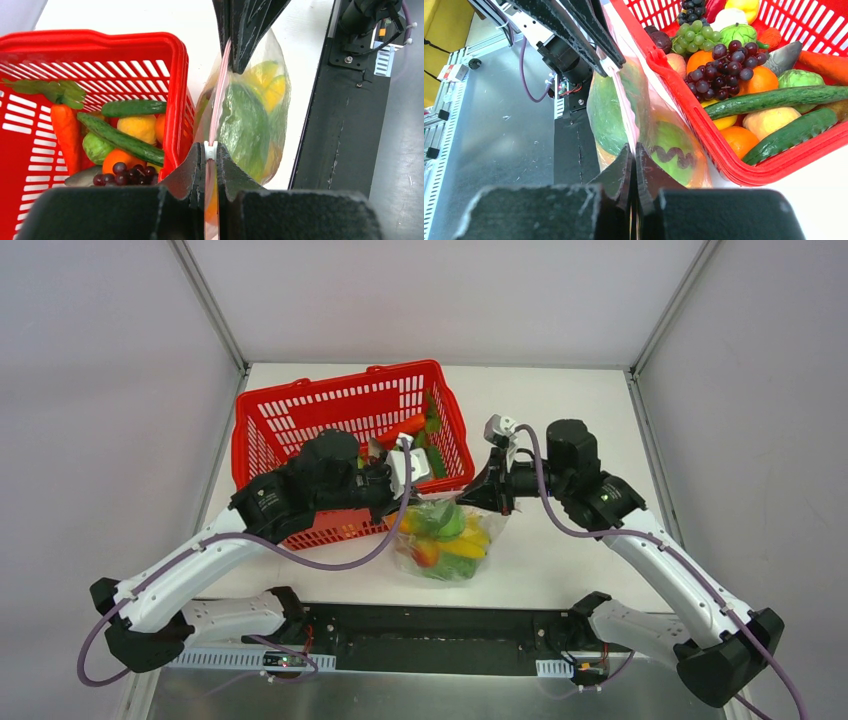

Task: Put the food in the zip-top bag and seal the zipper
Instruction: Zip the zipper food storage bag at the center of the board.

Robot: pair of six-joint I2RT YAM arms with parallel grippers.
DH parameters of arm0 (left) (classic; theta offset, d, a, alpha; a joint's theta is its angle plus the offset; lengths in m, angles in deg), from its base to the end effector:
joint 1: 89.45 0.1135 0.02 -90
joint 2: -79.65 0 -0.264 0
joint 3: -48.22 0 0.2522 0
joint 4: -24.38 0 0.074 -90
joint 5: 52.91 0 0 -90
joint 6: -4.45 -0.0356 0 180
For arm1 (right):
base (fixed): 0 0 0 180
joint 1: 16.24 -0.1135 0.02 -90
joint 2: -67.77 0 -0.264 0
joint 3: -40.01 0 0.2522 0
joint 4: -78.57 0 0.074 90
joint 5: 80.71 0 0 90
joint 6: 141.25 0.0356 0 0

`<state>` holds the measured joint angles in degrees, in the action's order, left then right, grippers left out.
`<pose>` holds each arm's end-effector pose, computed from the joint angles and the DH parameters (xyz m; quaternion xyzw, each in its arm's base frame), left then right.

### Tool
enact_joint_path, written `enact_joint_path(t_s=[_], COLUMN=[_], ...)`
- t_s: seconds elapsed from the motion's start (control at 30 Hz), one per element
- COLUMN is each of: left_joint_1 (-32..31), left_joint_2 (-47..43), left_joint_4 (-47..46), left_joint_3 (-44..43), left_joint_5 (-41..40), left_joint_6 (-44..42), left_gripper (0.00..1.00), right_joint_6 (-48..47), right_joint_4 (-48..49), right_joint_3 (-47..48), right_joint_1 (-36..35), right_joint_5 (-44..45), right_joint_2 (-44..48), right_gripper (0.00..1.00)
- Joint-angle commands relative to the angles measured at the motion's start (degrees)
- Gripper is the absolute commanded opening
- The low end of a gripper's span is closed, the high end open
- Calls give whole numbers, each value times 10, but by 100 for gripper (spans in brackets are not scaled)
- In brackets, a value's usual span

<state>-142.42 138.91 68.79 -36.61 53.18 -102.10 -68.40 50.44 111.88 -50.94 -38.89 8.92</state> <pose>0.1216 -0.1776 0.4143 0.5260 0.6152 -0.2882 0.5117 0.1687 0.1491 0.3708 -0.5401 0.5434 0.4049 0.4991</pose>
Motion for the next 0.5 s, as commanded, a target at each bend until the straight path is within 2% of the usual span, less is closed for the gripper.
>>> enact_joint_path(t_s=[0.0,0.47], left_joint_1=[17,38], left_joint_2=[-30,-79], left_joint_4=[33,45], left_joint_3=[27,55], left_joint_5=[-35,-59], left_joint_6=[12,17], left_gripper=[0,0], right_joint_6=[5,25], right_joint_4=[25,54], right_joint_3=[-7,-22], right_joint_1=[8,9], right_joint_5=[12,6], right_joint_2=[24,34], right_gripper=[0,0])
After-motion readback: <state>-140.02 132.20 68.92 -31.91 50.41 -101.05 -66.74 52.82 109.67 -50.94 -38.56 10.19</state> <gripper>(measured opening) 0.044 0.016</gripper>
